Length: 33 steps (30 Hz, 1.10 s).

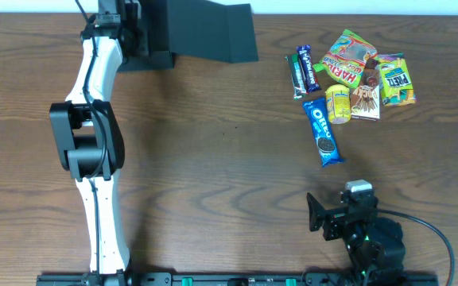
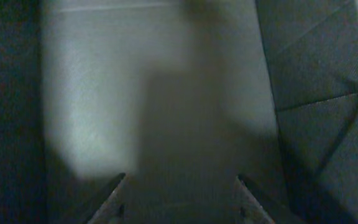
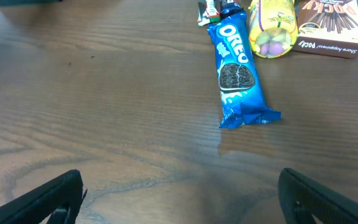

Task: Pack container
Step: 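Reach the left gripper to the black box and grip its edge, then drag the black box with the left gripper toward table center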

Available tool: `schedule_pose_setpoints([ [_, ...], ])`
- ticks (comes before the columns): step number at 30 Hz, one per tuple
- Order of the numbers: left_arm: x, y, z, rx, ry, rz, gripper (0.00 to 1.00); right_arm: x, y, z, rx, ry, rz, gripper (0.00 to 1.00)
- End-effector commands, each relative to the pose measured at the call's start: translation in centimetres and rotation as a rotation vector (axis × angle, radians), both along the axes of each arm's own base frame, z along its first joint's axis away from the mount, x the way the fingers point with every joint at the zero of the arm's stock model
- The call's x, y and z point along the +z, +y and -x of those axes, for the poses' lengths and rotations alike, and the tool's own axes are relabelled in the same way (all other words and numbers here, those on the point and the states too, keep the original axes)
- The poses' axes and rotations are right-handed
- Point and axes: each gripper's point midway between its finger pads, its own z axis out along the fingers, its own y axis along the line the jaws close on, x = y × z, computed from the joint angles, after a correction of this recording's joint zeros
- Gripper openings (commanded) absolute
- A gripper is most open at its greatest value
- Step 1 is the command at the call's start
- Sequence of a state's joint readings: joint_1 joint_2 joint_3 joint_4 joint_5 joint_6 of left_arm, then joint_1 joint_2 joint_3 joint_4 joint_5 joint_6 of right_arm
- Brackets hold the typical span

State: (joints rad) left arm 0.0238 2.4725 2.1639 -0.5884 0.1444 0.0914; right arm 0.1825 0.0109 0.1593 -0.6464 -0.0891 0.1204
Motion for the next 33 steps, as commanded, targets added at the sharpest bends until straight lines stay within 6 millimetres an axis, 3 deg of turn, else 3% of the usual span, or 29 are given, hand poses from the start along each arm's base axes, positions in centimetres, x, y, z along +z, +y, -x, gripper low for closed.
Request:
schedule_pose_setpoints([
  [1, -0.9, 0.2, 0.9, -0.042, 0.047, -0.084, 0.51, -0.1, 0.1, 0.0, 0.011, -0.007, 0.017, 0.99],
  [9, -2.6, -1.5, 4.3, -0.074, 0.203, -0.091, 0.40, -0.1, 0.0, 0.0, 0.010, -0.007, 0.017, 0.99],
  [16, -3.5, -5.1, 7.3, -0.169, 0.315, -0.115, 0.26, -0.1, 0.1, 0.0, 0.011, -0.007, 0.017, 0.99],
  [19, -3.2, -6.2, 7.4, -0.188, 0.310, -0.150, 0.20, -0.1, 0.1, 0.0, 0.011, -0.007, 0.017, 0.99],
  [22, -1.1, -6.1, 6.4, -0.172, 0.252, -0.203, 0.17, -0.1, 0.0, 0.0, 0.010, -0.007, 0.017, 0.99],
  [27, 6.2, -5.9, 3.8, -0.142, 0.078, -0.212, 0.20, -0.1, 0.1, 0.0, 0.011, -0.007, 0.017, 0.99],
  [30, 10.1, -3.6, 2.7, -0.064, -0.009, -0.290, 0.30, -0.1, 0.1, 0.0, 0.011, -0.007, 0.017, 0.99],
  [33, 12.0, 0.1, 2.3, 0.040, -0.042, -0.385, 0.53, -0.1, 0.1, 0.0, 0.011, -0.007, 0.017, 0.99],
])
